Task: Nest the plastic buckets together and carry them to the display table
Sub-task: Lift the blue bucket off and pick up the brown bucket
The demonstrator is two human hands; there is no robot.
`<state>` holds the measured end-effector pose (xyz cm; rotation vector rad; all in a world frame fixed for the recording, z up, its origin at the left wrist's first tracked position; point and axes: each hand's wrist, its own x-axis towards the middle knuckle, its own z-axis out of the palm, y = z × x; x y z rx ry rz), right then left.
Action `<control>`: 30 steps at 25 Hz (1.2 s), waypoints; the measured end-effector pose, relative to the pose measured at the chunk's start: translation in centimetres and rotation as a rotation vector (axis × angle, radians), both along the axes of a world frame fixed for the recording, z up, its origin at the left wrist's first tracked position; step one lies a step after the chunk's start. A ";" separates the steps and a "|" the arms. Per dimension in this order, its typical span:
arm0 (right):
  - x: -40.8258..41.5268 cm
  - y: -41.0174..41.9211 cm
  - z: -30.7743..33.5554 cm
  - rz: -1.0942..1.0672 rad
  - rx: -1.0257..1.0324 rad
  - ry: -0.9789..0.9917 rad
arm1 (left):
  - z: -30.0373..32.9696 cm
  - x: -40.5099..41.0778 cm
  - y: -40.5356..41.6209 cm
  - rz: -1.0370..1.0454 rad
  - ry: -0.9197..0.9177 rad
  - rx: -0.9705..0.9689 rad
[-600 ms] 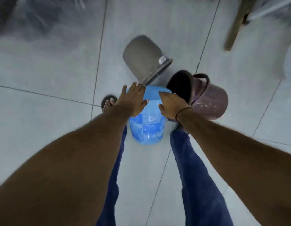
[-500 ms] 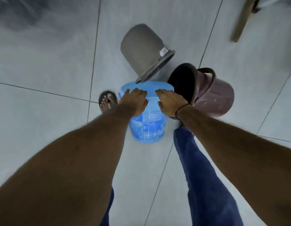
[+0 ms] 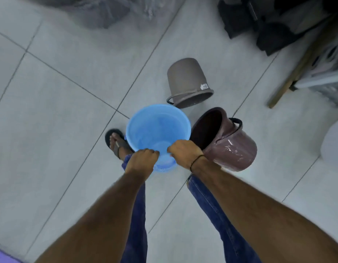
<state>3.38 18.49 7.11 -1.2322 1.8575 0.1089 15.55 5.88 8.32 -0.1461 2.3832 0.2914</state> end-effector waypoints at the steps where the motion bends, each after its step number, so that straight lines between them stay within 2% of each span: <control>1: 0.9 -0.4 1.0 0.051 -0.013 0.031 | 0.8 1.2 0.3 0.029 0.010 -0.036; 5: 5.2 -2.4 1.0 0.249 -0.037 0.126 | -1.2 7.2 1.6 0.155 -0.097 -0.068; 9: 8.4 -2.5 -2.8 0.393 0.004 0.182 | -5.0 10.9 3.5 0.153 0.013 -0.097; 11: 10.1 -1.9 -4.6 0.450 0.024 0.194 | -6.7 12.6 4.5 0.187 -0.019 -0.085; 13: 11.0 -1.0 -5.9 0.467 0.010 0.208 | -7.6 13.3 5.4 0.230 -0.056 -0.074; 16: 10.5 0.8 -6.2 0.445 -0.119 0.222 | -7.8 12.9 6.6 0.362 -0.023 -0.119; 18: 7.9 2.2 -5.2 0.389 -0.194 0.271 | -6.8 11.3 7.8 0.475 0.061 -0.120; 20: 3.8 4.2 -4.3 0.326 -0.147 0.311 | -6.4 8.9 9.6 0.573 0.189 -0.011; 22: -1.0 6.1 -3.8 0.359 -0.051 0.376 | -6.1 5.2 11.5 0.664 0.232 0.162; 25: -6.7 8.6 -5.3 0.501 0.079 0.462 | -8.2 -1.0 14.5 0.805 0.170 0.378; 27: -8.8 10.0 -6.8 0.610 0.132 0.413 | -10.7 -4.7 16.5 0.850 0.067 0.464; 30: -10.3 11.6 -7.8 0.656 0.072 0.306 | -13.4 -7.3 19.1 0.860 -0.047 0.547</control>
